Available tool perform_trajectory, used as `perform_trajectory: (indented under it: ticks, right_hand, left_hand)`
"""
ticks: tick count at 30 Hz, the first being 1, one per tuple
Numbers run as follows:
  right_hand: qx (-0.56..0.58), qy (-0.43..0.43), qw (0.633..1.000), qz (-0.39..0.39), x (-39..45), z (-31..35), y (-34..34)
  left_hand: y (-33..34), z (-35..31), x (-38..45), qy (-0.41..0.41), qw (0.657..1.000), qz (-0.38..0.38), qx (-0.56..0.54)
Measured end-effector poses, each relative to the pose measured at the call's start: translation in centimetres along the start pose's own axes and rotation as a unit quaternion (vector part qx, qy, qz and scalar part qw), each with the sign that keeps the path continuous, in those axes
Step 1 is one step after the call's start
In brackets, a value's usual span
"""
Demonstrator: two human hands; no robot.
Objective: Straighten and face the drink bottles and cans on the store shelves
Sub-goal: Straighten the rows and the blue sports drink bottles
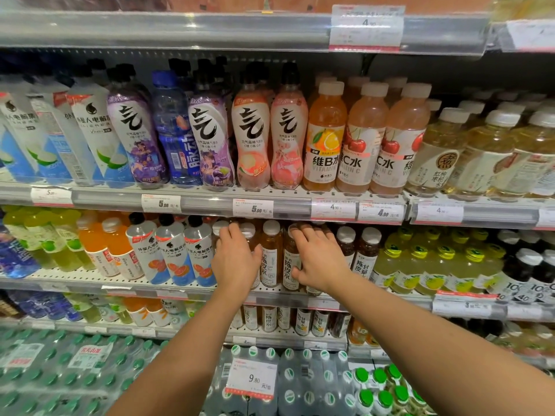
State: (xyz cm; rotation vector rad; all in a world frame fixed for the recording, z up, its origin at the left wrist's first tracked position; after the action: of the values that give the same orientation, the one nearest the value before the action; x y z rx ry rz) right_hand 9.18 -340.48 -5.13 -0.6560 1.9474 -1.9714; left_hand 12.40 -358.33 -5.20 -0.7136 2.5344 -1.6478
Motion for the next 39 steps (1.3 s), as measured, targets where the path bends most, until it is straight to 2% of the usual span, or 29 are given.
perform_trajectory:
  ticks: [12,18,23,31,39]
  right_hand:
    - [0.005,0.007,1.0,0.019,0.4,0.0,-0.7]
    - [0.001,0.021,1.0,-0.001,2.6,1.2,-2.4]
    - [-0.002,0.02,0.999,0.04,5.1,2.8,-1.8]
    - [0.082,0.08,0.987,0.114,7.4,1.8,0.7]
    - [0.102,0.015,0.985,0.137,7.5,2.1,0.2]
  left_hand:
    - [-1.7,-0.9,1.8,0.109,0.99,0.038,0.076]
    - [-1.8,-0.4,2.8,0.086,0.994,0.058,0.035]
    - [-1.6,0.0,3.4,0.09,0.994,0.058,0.038]
    - [-1.3,-0.6,3.4,0.104,0.991,0.067,0.041]
    - [-0.9,0.1,3.9,0.115,0.99,0.072,0.036]
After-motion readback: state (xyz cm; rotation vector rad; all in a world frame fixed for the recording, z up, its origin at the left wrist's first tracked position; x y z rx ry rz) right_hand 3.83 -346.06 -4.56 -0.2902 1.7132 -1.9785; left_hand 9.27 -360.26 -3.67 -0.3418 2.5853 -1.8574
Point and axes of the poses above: each hand's wrist, its own x-axis towards the middle knuckle, its own y-axis out of the palm, z = x × y, the point moved 10 cm from there along x, towards the middle knuckle, and after that the axes turned 6 degrees about z, right-handed, at the moved point
